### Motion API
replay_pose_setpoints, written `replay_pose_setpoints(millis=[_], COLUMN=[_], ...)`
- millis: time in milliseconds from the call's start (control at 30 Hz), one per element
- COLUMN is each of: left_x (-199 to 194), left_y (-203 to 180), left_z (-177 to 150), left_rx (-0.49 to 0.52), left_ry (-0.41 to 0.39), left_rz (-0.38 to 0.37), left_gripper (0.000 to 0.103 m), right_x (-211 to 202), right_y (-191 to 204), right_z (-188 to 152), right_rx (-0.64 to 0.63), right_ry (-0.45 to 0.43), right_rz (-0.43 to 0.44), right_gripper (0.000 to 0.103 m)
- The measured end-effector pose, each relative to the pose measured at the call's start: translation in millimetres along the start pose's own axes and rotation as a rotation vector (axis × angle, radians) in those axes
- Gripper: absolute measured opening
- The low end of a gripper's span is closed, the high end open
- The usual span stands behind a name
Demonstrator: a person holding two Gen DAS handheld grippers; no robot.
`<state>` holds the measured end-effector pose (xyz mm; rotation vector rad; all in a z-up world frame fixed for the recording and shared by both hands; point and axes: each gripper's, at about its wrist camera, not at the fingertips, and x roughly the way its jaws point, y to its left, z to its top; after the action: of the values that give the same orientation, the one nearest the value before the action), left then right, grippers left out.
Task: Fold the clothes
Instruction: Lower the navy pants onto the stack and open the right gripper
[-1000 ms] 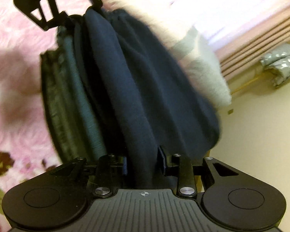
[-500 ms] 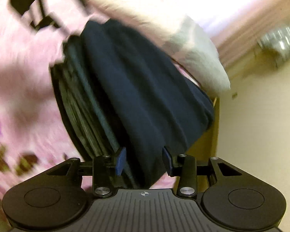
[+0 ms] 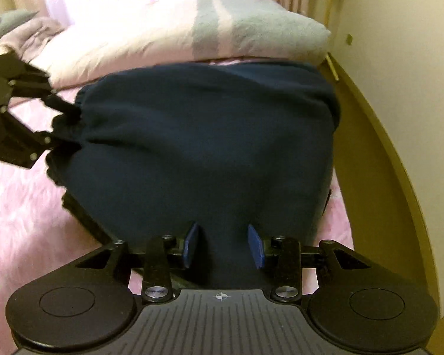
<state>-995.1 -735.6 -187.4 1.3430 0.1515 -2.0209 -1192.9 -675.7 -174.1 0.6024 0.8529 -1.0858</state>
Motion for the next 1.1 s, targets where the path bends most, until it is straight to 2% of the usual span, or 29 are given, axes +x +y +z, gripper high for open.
replay_pose_setpoints(millis=[100,167,267,400,467,600,700,800,900,967,1100], left_x=[-16.1,-24.6,-18.4,6.7,16.6,25.0,23.3,21.1,4.1,-5.4,-11.7], left_y=[9.2,16.3,33.0,46.7,46.7,47.0,48.1,48.8,36.4,20.9,-17.4], left_z=[7.6,16.7,30.8,40.0,37.7,32.1,31.5,31.2,43.1,58.9,95.2], left_rx=[-0.029,-0.034,-0.071,-0.107,-0.117,-0.136,-0.135,-0.131,-0.029,0.002,0.067], left_ry=[-0.033,-0.064,-0.06,-0.024,-0.01,-0.005,-0.004,-0.004,-0.047,-0.096,-0.184], left_rz=[0.012,0.037,0.064,0.056,0.049,0.045,0.042,0.041,0.08,0.034,-0.09], left_gripper=[0.044,0.044,0.043,0.043,0.043,0.043,0.043,0.043,0.04,0.04,0.04], right_x=[-7.2,-14.9,-17.7,9.2,33.5,85.5,91.9,71.2,43.5,28.0,28.3], right_y=[-3.2,-12.8,-28.3,-55.7,-71.5,-107.7,-118.5,-123.7,-126.7,-132.1,-160.9], right_z=[10.0,24.1,54.1,97.0,109.1,116.8,121.7,117.1,101.5,87.4,67.3], right_rx=[-0.021,0.01,0.012,0.028,0.077,0.25,0.333,0.423,0.485,0.531,0.665], right_ry=[0.026,-0.004,-0.081,-0.136,-0.119,-0.037,-0.058,-0.117,-0.158,-0.173,-0.145], right_rz=[-0.002,0.0,-0.025,-0.047,-0.039,0.023,0.042,0.067,0.053,0.048,0.132], right_gripper=[0.04,0.04,0.04,0.04,0.04,0.04,0.04,0.04,0.04,0.04,0.04])
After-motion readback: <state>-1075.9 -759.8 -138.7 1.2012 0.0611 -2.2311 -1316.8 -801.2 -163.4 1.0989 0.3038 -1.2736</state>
